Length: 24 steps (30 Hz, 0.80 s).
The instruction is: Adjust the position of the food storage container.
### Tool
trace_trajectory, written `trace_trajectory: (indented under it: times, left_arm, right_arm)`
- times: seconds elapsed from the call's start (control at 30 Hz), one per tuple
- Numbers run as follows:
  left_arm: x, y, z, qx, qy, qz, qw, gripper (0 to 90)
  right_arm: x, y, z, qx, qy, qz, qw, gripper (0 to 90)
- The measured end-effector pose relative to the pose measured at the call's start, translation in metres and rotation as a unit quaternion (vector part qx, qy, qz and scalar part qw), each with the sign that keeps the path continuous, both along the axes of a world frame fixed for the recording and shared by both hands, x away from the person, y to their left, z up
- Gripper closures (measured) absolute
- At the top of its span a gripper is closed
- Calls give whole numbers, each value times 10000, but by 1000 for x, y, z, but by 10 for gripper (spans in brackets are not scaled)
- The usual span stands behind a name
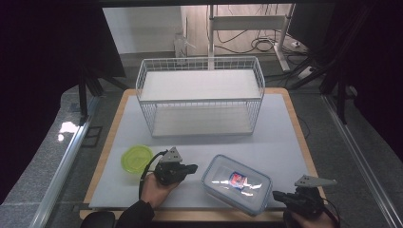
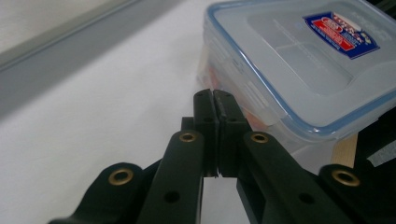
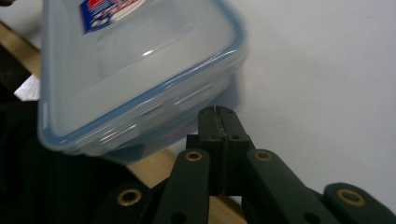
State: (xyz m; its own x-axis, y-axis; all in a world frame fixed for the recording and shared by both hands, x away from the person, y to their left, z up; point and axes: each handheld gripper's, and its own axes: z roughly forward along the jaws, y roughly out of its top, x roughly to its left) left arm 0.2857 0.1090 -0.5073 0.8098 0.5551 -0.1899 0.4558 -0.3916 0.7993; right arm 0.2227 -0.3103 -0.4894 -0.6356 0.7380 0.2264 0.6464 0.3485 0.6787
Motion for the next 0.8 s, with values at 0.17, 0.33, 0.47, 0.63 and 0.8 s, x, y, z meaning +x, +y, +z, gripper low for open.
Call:
trace_trajectory:
  times: [0.17, 0.33, 0.47, 0.63, 0.8]
  left_arm:
    - [0, -10, -5, 112, 50, -101, 9999, 887]
    - [1, -13, -10, 274, 164, -25, 9995, 893]
    - [1, -10, -13, 410, 223, 79, 9989, 897]
    - [0, -2, -13, 420, 266, 235, 9985, 897]
    - [-1, 14, -11, 567, 249, 434, 9971, 898]
  right_arm:
    - [-3, 8, 1, -105, 38, 127, 9999, 900]
    - [7, 15, -1, -136, 44, 73, 9999, 900]
    - [21, 23, -1, -125, 57, 83, 9999, 900]
    - [37, 31, 0, -170, 41, 110, 9998, 900]
    - [63, 48, -3, -105, 61, 199, 9997, 900]
